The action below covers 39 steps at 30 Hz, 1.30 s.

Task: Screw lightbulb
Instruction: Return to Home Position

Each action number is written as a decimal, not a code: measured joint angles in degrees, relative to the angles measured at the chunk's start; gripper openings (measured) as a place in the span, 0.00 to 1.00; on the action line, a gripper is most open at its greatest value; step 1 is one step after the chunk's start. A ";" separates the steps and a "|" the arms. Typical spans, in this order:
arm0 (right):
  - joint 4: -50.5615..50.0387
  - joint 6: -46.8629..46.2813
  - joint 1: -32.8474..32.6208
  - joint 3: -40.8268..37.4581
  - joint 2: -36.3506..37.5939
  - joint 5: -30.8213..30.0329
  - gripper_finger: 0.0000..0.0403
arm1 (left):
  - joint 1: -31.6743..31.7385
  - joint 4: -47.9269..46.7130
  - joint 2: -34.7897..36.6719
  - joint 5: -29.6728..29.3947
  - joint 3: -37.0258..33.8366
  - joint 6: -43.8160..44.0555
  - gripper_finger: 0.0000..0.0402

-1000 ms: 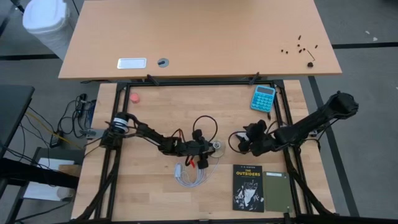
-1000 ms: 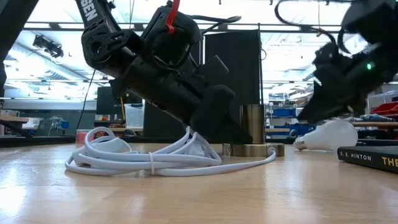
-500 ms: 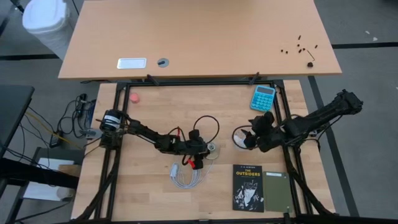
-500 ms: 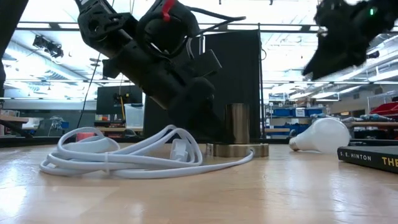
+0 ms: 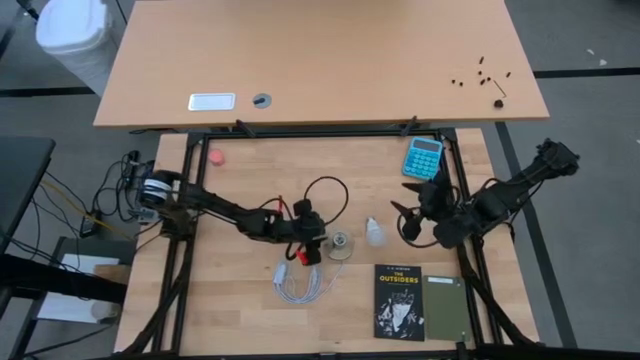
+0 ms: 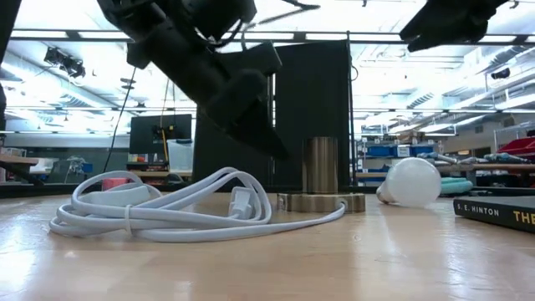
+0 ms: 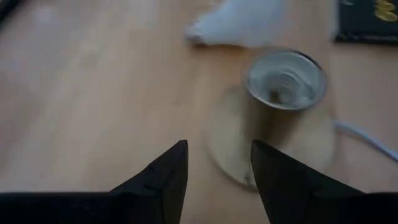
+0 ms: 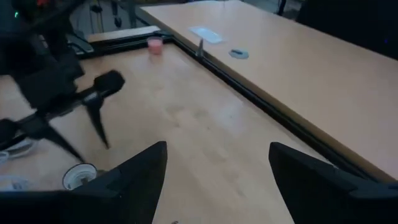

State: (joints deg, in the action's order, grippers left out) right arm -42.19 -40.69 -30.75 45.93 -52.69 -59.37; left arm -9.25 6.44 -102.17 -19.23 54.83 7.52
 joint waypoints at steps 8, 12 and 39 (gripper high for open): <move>0.07 -0.22 -3.93 -0.05 -1.64 -0.57 0.73 | 0.90 -2.07 2.40 -5.52 0.02 -0.45 0.44; 0.06 -1.60 -6.12 -0.04 -2.08 -1.83 0.73 | 1.00 -4.92 3.83 -7.38 0.02 -0.63 0.44; 31.42 -3.84 -25.93 -22.57 -0.87 -9.46 0.73 | -6.24 2.65 22.42 24.38 -4.40 -14.88 0.44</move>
State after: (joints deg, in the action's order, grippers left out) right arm -10.77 -44.52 -56.68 23.36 -53.56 -68.83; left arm -15.49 9.09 -79.75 5.15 50.44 -7.35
